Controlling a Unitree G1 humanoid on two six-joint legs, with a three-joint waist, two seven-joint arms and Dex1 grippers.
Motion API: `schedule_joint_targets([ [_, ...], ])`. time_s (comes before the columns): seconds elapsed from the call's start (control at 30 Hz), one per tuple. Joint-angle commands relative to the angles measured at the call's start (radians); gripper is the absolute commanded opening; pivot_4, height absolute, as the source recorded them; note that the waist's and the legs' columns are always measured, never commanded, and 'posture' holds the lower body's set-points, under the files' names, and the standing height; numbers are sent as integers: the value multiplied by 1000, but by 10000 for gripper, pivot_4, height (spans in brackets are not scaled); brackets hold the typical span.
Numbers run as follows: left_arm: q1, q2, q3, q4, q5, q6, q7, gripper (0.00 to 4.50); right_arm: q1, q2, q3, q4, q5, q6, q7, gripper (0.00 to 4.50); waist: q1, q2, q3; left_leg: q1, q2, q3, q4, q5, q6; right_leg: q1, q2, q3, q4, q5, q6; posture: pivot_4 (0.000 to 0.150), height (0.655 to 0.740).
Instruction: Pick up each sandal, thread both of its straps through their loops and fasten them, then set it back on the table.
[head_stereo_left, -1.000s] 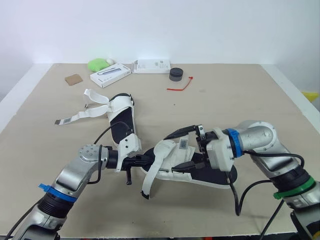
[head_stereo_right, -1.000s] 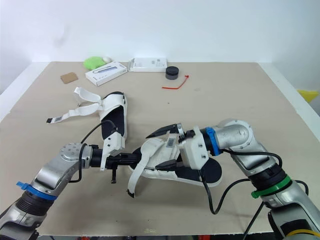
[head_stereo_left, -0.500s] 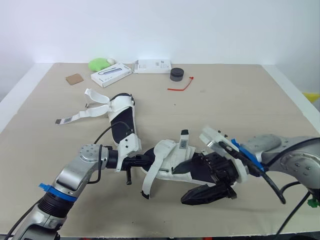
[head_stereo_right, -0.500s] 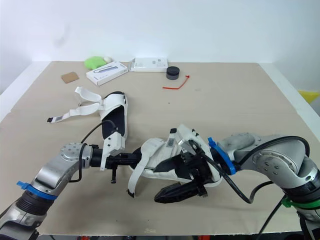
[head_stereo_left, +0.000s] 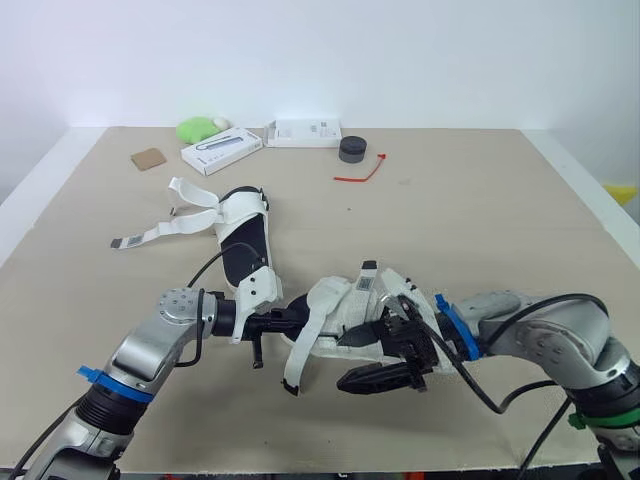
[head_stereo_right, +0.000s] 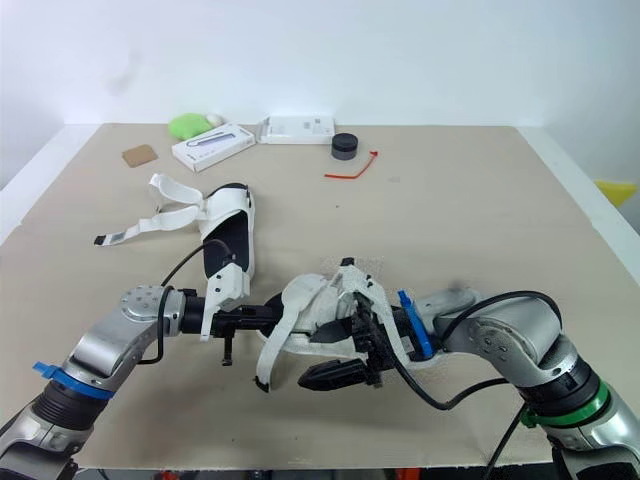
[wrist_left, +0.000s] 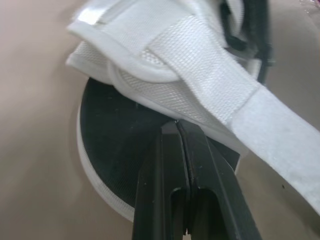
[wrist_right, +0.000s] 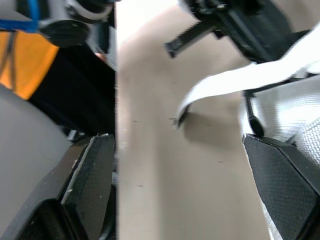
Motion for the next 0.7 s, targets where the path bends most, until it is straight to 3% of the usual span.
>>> schedule_joint_targets([
  [0.03,11,8,-8,5,13,15,5,0,-5,8,-12,32,-79,-26,11,44352,0,0,0,1,0,0,0,0,0,0,0,0,0,0,0,1500,7400],
  [0.43,-17,-9,-3,26,15,16,27,0,-124,48,-28,133,-179,-2,104,44352,-1,0,0,0,1,1,0,1,0,0,3,4,0,2,0,1500,7400],
  [0.7,-13,-6,-6,35,20,10,27,0,-173,62,-105,110,71,342,114,44352,-1,0,0,-1,0,1,0,1,0,-1,2,4,0,2,0,1500,7400],
])
